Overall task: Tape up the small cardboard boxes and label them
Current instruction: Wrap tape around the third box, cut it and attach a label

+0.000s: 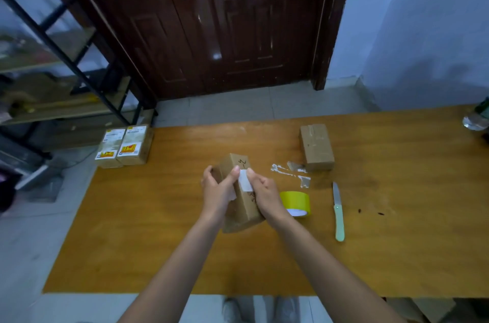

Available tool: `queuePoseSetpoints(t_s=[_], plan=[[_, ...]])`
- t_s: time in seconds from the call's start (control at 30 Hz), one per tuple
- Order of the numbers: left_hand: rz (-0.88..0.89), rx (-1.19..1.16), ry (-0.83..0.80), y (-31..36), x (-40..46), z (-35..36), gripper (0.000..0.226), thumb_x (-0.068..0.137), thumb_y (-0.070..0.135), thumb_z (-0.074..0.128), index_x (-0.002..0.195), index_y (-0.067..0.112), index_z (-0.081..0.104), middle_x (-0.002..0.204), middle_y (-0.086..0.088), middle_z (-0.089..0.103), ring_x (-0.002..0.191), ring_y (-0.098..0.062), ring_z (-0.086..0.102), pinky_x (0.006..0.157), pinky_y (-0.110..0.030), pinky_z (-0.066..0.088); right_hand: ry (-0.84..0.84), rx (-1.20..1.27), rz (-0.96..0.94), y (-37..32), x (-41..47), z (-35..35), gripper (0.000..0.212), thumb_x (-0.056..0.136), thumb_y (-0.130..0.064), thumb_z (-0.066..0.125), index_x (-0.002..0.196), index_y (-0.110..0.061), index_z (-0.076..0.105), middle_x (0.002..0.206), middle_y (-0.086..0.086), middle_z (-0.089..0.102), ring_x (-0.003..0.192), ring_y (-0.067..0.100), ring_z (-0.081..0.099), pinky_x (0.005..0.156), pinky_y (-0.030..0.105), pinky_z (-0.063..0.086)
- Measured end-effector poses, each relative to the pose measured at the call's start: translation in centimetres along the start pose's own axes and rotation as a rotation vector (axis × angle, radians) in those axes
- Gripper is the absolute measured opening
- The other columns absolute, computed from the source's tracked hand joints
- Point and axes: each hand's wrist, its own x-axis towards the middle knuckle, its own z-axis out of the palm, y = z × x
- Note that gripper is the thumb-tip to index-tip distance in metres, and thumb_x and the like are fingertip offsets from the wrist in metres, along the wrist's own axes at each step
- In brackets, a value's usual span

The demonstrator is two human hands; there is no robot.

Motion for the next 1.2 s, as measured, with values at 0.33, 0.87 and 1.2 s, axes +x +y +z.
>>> queuePoseSetpoints(t_s=[0.33, 0.87, 1.2], plan=[[-0.027, 0.039, -0.044, 1.8, 0.2, -0.4, 0.071, 0.095, 0.053, 0.051, 0.152, 0.024, 0.021, 0.155, -0.002, 0.028, 0.135, -0.023, 0.041, 0.11, -0.047, 0.039, -0.077, -0.044, -0.046, -1.2, -0.2, -0.5, 0.027, 0.094, -0.042, 0.055, 0.11, -0.023, 0.067, 0.101, -0.004, 0.073, 0.092, 0.011, 0.067, 0.079, 0.028, 0.051], [0.131, 0.048, -0.145, 2.8, -0.6, -3.0, 0.028, 0.103, 0.034, 0.042, 0.123, 0.019, 0.056, 0.108, 0.0, 0.066, 0.09, -0.012, 0.063, 0.075, -0.031, 0.052, 0.276, -0.574, -0.201, -3.8, -0.4, 3.9, 0.044, 0.083, -0.06, 0.056, 0.103, -0.023, 0.066, 0.098, 0.0, 0.07, 0.094, 0.019, 0.063, 0.081, 0.039, 0.05], [0.216, 0.174, -0.218, 2.5, 0.7, -6.9, 0.025, 0.094, 0.037, 0.06, 0.111, 0.018, 0.059, 0.107, -0.003, 0.069, 0.098, -0.02, 0.065, 0.089, -0.041, 0.053, 0.379, -0.574, -0.205, -3.3, -1.7, 7.1, 0.037, 0.097, -0.044, 0.044, 0.091, -0.014, 0.065, 0.094, 0.009, 0.068, 0.091, 0.027, 0.061, 0.075, 0.039, 0.047]])
